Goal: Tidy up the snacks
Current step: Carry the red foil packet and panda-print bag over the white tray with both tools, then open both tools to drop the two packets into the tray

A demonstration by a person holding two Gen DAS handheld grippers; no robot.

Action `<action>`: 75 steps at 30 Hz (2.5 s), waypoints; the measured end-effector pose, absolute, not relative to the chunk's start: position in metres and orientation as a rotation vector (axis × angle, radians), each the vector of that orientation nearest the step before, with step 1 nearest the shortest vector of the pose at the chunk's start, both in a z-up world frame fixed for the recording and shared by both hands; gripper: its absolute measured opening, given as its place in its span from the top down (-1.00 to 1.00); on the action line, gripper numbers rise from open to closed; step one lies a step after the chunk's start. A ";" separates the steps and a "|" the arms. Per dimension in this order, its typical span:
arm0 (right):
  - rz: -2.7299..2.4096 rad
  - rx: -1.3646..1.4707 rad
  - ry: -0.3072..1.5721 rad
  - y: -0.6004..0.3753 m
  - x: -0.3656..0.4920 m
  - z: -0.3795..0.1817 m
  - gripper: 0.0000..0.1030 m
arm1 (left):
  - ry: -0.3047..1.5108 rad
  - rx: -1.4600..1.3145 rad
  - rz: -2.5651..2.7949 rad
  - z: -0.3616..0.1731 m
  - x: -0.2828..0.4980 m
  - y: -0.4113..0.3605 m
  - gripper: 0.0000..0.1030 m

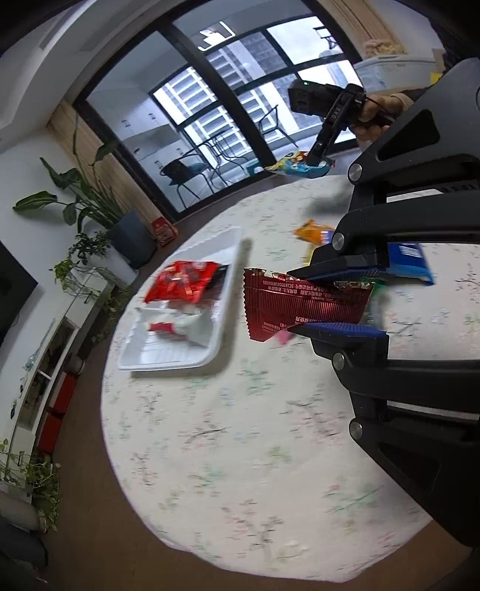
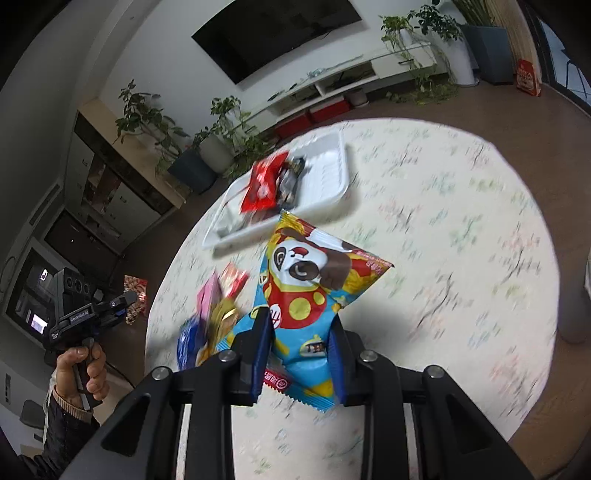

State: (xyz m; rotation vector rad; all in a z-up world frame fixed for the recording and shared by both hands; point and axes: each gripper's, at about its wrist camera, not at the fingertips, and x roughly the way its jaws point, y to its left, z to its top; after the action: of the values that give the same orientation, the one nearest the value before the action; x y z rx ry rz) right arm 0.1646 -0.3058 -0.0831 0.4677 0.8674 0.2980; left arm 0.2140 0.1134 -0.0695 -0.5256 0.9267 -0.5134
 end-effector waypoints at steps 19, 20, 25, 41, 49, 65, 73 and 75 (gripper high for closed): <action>0.518 0.437 0.783 -0.333 0.355 -0.015 0.40 | 0.912 -0.524 -0.650 -0.027 0.400 0.090 0.66; 0.532 0.432 0.794 -0.327 0.366 -0.018 0.40 | 0.918 -0.527 -0.654 -0.031 0.406 0.087 0.66; 0.568 0.405 0.862 -0.304 0.403 -0.046 0.40 | 0.945 -0.554 -0.660 -0.057 0.434 0.077 0.66; 0.547 0.366 1.021 -0.291 0.439 -0.124 0.40 | 1.037 -0.554 -0.636 -0.127 0.479 0.061 0.66; 0.541 0.322 1.053 -0.281 0.438 -0.133 0.40 | 1.034 -0.564 -0.617 -0.135 0.480 0.064 0.65; 0.490 0.225 1.061 -0.261 0.439 -0.137 0.39 | 1.051 -0.516 -0.535 -0.146 0.473 0.058 0.64; 0.450 0.084 1.059 -0.241 0.429 -0.135 0.29 | 1.052 -0.505 -0.491 -0.147 0.475 0.055 0.53; 0.445 0.038 1.057 -0.232 0.425 -0.134 0.18 | 1.047 -0.506 -0.483 -0.146 0.475 0.056 0.43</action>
State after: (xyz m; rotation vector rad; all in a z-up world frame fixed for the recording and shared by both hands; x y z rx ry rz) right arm 0.4250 -0.2322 -0.1338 0.0380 1.0569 0.4455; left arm 0.4749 0.0559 -0.1465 -0.5064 1.0474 -0.4825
